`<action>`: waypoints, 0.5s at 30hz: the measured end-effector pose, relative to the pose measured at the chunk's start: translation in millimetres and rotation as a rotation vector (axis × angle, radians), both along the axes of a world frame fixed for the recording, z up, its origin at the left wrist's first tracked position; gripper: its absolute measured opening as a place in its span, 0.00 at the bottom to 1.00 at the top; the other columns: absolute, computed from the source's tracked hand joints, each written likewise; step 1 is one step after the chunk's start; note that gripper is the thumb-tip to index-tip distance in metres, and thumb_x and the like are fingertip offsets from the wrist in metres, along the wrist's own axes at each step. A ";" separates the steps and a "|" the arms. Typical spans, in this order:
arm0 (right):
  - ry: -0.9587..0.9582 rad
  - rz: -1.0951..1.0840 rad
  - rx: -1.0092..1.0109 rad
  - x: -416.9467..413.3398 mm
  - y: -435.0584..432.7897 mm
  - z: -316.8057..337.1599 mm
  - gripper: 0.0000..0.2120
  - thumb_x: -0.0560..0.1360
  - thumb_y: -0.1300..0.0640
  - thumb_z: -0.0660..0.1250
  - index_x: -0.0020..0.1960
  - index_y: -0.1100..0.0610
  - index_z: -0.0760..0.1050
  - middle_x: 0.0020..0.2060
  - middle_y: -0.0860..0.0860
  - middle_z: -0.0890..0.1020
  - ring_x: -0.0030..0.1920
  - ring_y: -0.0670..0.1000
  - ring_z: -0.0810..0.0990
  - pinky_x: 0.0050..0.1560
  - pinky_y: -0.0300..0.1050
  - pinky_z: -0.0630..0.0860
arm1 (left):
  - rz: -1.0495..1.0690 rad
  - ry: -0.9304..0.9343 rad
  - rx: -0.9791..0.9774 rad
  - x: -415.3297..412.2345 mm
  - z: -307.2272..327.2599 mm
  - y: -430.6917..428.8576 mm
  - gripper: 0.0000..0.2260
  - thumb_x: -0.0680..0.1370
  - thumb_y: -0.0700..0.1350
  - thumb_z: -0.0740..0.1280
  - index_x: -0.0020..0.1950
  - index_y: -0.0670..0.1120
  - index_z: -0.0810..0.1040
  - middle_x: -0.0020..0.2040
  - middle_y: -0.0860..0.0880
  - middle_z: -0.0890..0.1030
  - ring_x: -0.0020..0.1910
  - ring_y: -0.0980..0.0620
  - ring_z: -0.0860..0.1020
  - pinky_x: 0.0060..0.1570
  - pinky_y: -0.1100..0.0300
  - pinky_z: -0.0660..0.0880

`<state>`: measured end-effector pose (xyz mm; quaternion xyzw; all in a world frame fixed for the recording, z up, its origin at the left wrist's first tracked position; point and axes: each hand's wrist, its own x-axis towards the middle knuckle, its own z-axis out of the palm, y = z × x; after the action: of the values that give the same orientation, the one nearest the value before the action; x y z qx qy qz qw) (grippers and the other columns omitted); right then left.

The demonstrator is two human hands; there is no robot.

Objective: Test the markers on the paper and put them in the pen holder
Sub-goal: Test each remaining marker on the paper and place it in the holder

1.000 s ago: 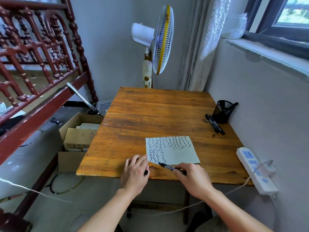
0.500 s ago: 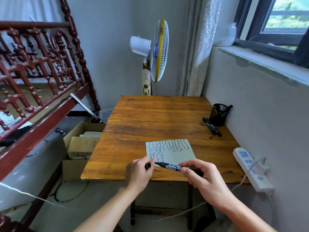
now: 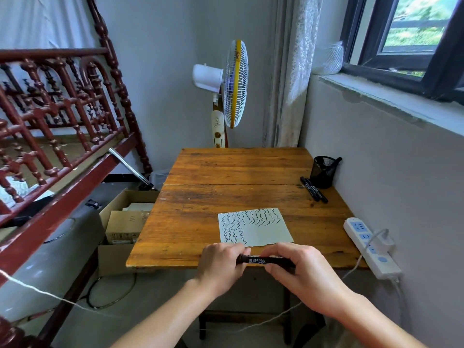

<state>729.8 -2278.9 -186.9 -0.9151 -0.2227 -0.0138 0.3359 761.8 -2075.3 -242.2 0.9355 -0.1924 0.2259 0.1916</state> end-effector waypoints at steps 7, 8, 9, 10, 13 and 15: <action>0.235 -0.045 0.377 -2.6 4.8 -1.6 0.05 0.76 0.55 0.70 0.51 0.51 0.82 0.36 0.51 0.84 0.33 0.48 0.81 0.35 0.42 0.79 | 0.016 -0.060 0.122 -4.0 11.2 -6.4 0.11 0.77 0.48 0.62 0.35 0.48 0.73 0.29 0.51 0.79 0.24 0.54 0.75 0.23 0.67 0.62; 0.304 -0.063 0.459 -2.3 4.7 -2.7 0.04 0.76 0.56 0.70 0.50 0.53 0.82 0.33 0.54 0.83 0.29 0.50 0.78 0.33 0.43 0.77 | 0.020 -0.062 0.143 -4.2 12.2 -6.6 0.10 0.77 0.48 0.64 0.35 0.48 0.73 0.29 0.52 0.80 0.24 0.54 0.75 0.24 0.67 0.62; 0.369 -0.076 0.517 -1.6 4.2 -4.0 0.04 0.76 0.57 0.70 0.49 0.54 0.82 0.31 0.54 0.82 0.28 0.51 0.77 0.31 0.43 0.75 | 0.023 -0.061 0.165 -4.4 12.1 -6.8 0.10 0.76 0.48 0.64 0.35 0.48 0.73 0.29 0.52 0.80 0.24 0.54 0.75 0.24 0.67 0.61; 0.429 -0.084 0.549 -0.6 3.1 -5.9 0.04 0.76 0.57 0.70 0.49 0.56 0.82 0.30 0.54 0.81 0.27 0.52 0.76 0.29 0.41 0.74 | 0.023 -0.057 0.182 -4.5 10.5 -7.1 0.10 0.76 0.48 0.65 0.35 0.48 0.73 0.30 0.52 0.80 0.25 0.55 0.76 0.25 0.68 0.61; 0.585 -0.095 0.541 7.0 -0.5 -13.6 0.06 0.77 0.57 0.69 0.49 0.58 0.81 0.28 0.53 0.76 0.27 0.49 0.72 0.25 0.36 0.68 | 0.008 0.001 0.163 -1.2 0.7 -9.2 0.09 0.77 0.50 0.62 0.39 0.48 0.74 0.35 0.51 0.81 0.30 0.53 0.78 0.28 0.65 0.66; 0.621 -0.140 0.558 19.1 -6.4 -19.5 0.06 0.78 0.57 0.67 0.50 0.59 0.80 0.28 0.51 0.74 0.27 0.46 0.70 0.24 0.36 0.65 | 0.024 0.055 0.122 4.3 -5.4 -8.2 0.08 0.77 0.52 0.62 0.43 0.48 0.73 0.40 0.51 0.80 0.36 0.54 0.77 0.33 0.61 0.70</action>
<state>748.9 -2285.3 -206.5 -0.7626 -0.0358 0.1802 0.6203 766.1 -2083.6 -247.6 0.9535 -0.1894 0.1903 0.1370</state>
